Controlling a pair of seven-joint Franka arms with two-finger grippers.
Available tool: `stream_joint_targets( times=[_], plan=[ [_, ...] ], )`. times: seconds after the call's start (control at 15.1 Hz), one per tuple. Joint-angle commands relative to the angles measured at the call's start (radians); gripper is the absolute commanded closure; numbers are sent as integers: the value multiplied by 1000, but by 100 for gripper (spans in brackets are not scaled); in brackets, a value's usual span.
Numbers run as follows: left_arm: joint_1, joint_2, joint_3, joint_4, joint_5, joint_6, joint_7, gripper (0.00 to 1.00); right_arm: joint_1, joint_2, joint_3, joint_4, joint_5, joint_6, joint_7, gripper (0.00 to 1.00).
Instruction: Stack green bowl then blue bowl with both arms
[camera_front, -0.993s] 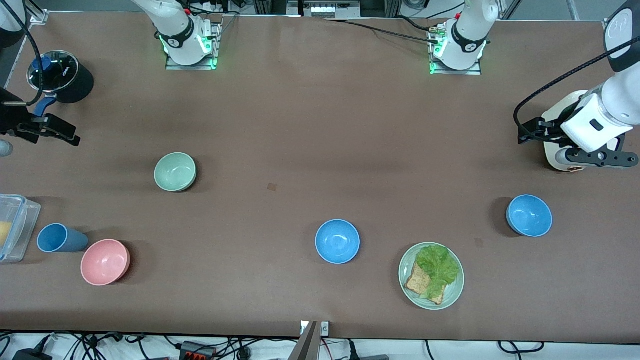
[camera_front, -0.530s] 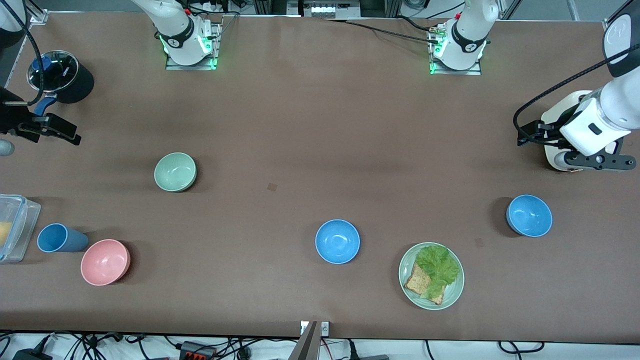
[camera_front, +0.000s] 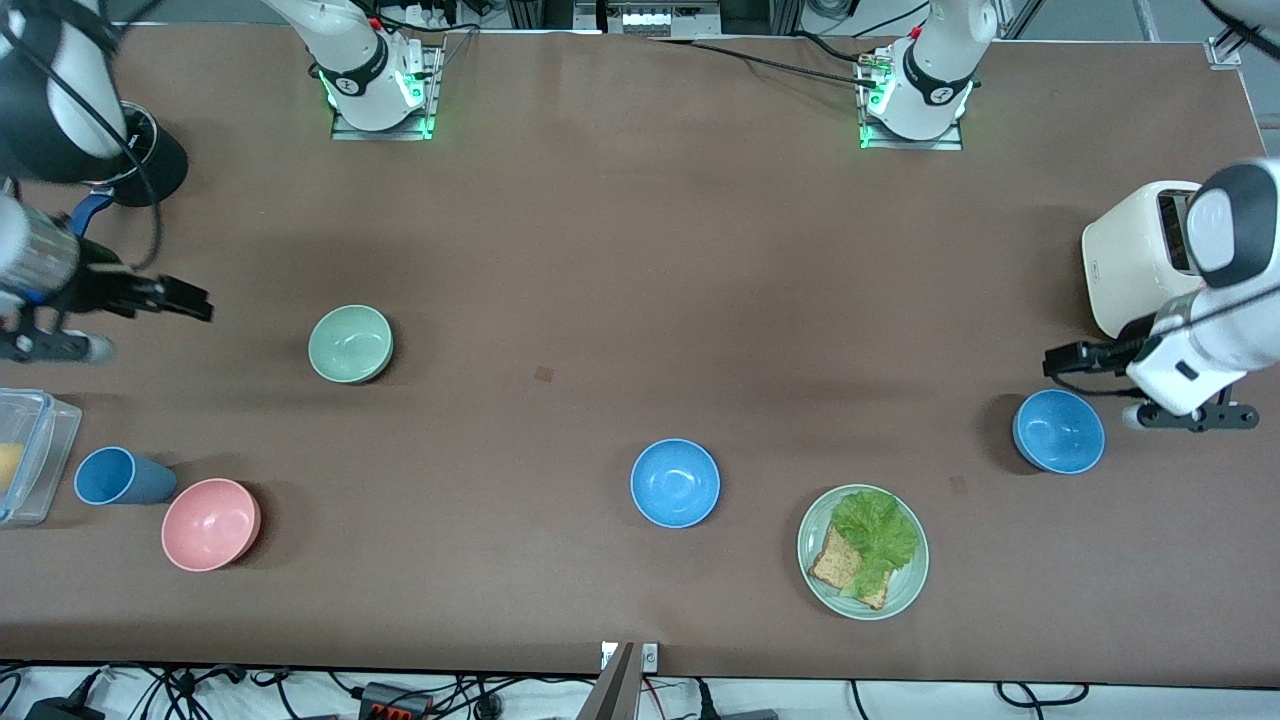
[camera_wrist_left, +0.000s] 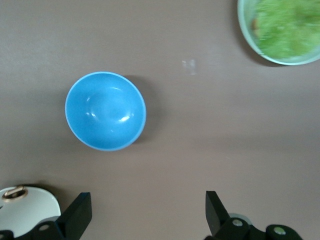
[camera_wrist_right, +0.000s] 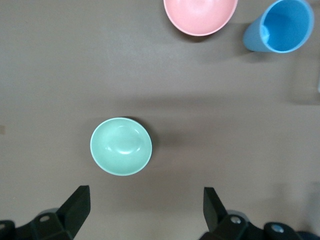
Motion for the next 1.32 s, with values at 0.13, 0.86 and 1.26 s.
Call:
stream_joint_targets(
  times=[0.13,0.86,1.26],
  plan=[
    [35,124,-6,37,85,125,11,0,8,161,-1,-55,-2,142,20,0],
    [136,316,-7,149,111,268,335,0,17,230,2,-312,53,368,24,50],
    [171,359,-14,148,109,311,434,8,22,244,4,-310,52,356,22,98]
  ],
)
